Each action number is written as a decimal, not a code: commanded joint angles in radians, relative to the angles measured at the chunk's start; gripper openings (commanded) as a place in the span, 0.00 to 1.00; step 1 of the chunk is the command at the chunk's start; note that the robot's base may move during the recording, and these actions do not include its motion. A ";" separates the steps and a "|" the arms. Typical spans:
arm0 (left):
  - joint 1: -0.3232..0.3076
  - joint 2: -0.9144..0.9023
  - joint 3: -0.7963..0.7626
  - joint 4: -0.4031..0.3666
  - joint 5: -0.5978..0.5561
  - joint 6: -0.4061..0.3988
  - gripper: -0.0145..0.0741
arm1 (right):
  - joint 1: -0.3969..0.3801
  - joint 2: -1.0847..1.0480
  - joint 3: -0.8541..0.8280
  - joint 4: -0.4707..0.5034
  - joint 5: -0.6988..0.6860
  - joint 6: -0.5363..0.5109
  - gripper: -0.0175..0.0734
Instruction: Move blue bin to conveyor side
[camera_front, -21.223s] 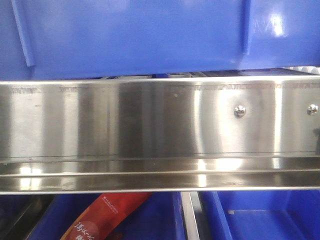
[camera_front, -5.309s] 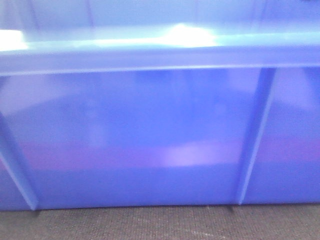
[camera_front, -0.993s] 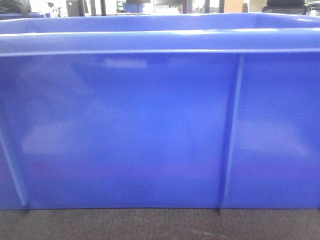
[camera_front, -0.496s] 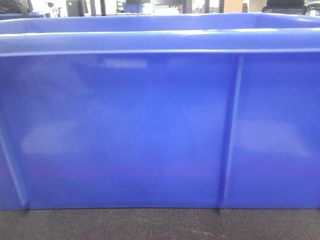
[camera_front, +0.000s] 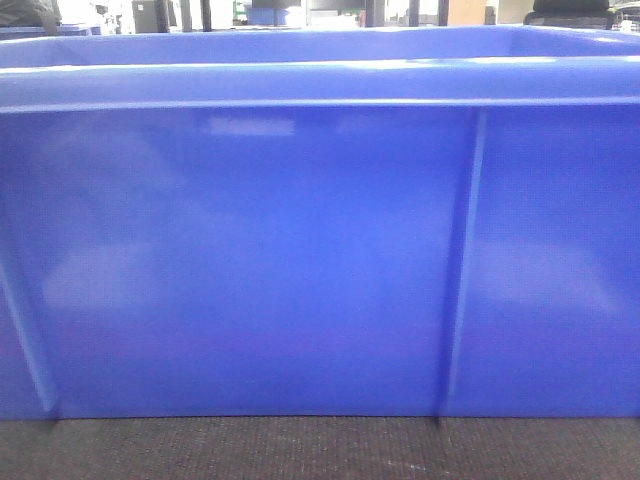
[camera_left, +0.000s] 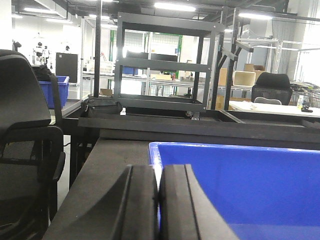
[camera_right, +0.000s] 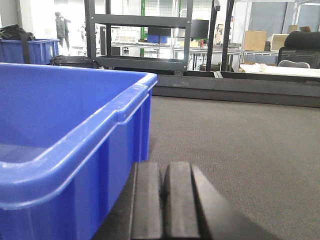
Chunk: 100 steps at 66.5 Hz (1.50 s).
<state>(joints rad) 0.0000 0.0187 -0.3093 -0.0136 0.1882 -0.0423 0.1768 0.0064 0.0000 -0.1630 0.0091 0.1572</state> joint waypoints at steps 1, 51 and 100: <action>0.002 -0.005 0.001 0.002 -0.019 0.004 0.17 | -0.005 -0.006 0.000 -0.012 -0.029 -0.007 0.09; 0.006 -0.019 0.309 0.068 -0.110 0.006 0.17 | -0.005 -0.006 0.000 -0.012 -0.029 -0.007 0.09; 0.053 -0.019 0.309 0.068 -0.159 0.006 0.17 | -0.005 -0.006 0.000 -0.012 -0.029 -0.007 0.09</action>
<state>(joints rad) 0.0515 0.0043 0.0023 0.0496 0.0493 -0.0382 0.1768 0.0043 -0.0001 -0.1648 0.0068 0.1554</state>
